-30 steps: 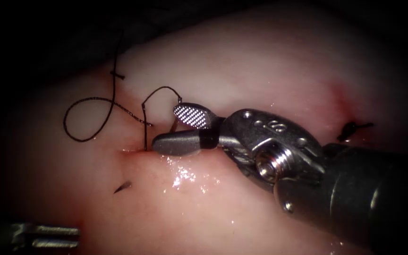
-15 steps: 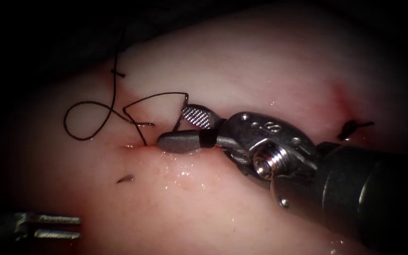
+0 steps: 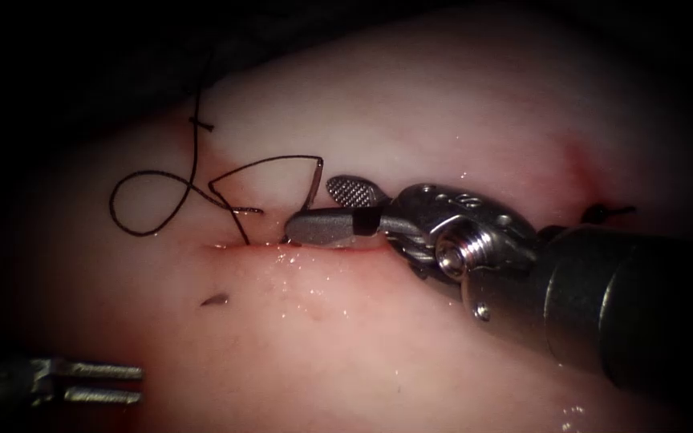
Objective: Wound Closure
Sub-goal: Pass the needle through the bottom of the cut using the right needle driver.
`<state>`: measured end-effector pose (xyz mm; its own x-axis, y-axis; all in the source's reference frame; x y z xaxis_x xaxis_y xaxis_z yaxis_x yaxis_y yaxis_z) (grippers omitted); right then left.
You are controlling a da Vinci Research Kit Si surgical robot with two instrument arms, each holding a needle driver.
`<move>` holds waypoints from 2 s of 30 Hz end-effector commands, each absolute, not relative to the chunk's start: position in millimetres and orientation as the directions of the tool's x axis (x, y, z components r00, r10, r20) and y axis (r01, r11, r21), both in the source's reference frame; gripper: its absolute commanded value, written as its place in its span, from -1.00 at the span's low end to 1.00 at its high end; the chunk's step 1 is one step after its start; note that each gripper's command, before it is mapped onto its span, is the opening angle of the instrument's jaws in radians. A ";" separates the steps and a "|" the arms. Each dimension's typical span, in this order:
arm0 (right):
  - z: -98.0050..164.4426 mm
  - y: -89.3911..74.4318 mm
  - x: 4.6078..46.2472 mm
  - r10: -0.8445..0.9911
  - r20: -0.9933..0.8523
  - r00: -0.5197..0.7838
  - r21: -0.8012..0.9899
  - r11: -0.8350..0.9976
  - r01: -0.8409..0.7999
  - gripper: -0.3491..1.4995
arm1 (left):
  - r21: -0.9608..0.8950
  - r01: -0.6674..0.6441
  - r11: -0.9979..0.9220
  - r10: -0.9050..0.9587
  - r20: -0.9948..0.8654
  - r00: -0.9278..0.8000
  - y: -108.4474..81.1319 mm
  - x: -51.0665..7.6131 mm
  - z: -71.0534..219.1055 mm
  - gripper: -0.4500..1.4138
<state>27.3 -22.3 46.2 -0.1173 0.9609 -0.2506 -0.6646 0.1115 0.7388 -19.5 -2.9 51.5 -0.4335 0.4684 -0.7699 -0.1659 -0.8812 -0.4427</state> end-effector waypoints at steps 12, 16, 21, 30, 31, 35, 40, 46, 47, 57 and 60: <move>46.8 -20.8 31.0 0.958 -0.244 -0.149 0.737 0.084 -0.670 -1.00 | -0.439 -0.161 -0.884 0.462 -0.768 -0.442 -2.4 -19.9 52.0 -0.73; 47.2 -20.8 31.9 0.955 -0.249 -0.159 0.727 0.075 -0.683 -1.00 | -0.439 -0.161 -0.884 0.463 -0.768 -0.442 -2.3 -19.9 52.0 -0.73; 47.4 -20.9 32.7 0.952 -0.247 -0.182 0.715 0.052 -0.697 -1.00 | -0.438 -0.163 -0.884 0.462 -0.768 -0.443 -2.3 -19.9 52.0 -0.73; 48.7 -22.4 35.7 0.981 0.102 -0.164 0.871 -0.168 -0.461 -1.00 | -0.435 -0.162 -0.886 0.459 -0.769 -0.444 -1.7 -19.9 52.5 -0.73; 48.8 -22.8 35.9 0.978 0.137 -0.155 0.880 -0.192 -0.434 -1.00 | -0.435 -0.161 -0.886 0.459 -0.770 -0.444 -1.7 -19.9 52.6 -0.73; 48.7 -24.5 36.7 0.954 0.265 -0.139 0.899 -0.296 -0.322 -1.00 | -0.435 -0.161 -0.886 0.459 -0.770 -0.444 -1.4 -19.8 53.0 -0.75; 46.8 -25.7 37.6 0.930 0.353 -0.102 0.901 -0.367 -0.233 -1.00 | -0.430 -0.162 -0.888 0.455 -0.771 -0.445 -1.0 -20.0 53.5 -0.75; 44.1 -26.0 38.3 0.923 0.374 -0.093 0.906 -0.385 -0.178 -1.00 | -0.426 -0.167 -0.889 0.454 -0.772 -0.446 -0.8 -20.4 54.3 -0.75; 43.7 -26.1 38.4 0.922 0.376 -0.091 0.905 -0.386 -0.177 -1.00 | -0.426 -0.167 -0.889 0.453 -0.772 -0.446 -0.8 -20.4 54.4 -0.75; 41.4 -26.7 39.1 0.907 0.413 -0.076 0.899 -0.420 -0.124 -1.00 | -0.424 -0.169 -0.890 0.452 -0.772 -0.447 -0.6 -20.4 54.9 -0.75; 41.9 -26.3 38.4 0.907 0.412 -0.085 0.904 -0.419 -0.084 -1.00 | -0.410 -0.159 -0.898 0.436 -0.779 -0.450 -0.7 -20.2 54.9 -0.73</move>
<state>37.3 -27.5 41.7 -0.0856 0.9092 0.4075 -0.0778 -0.4139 0.9070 -19.7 -1.6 54.5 -0.4551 0.4271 -0.7813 -0.1525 -0.9019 -0.4042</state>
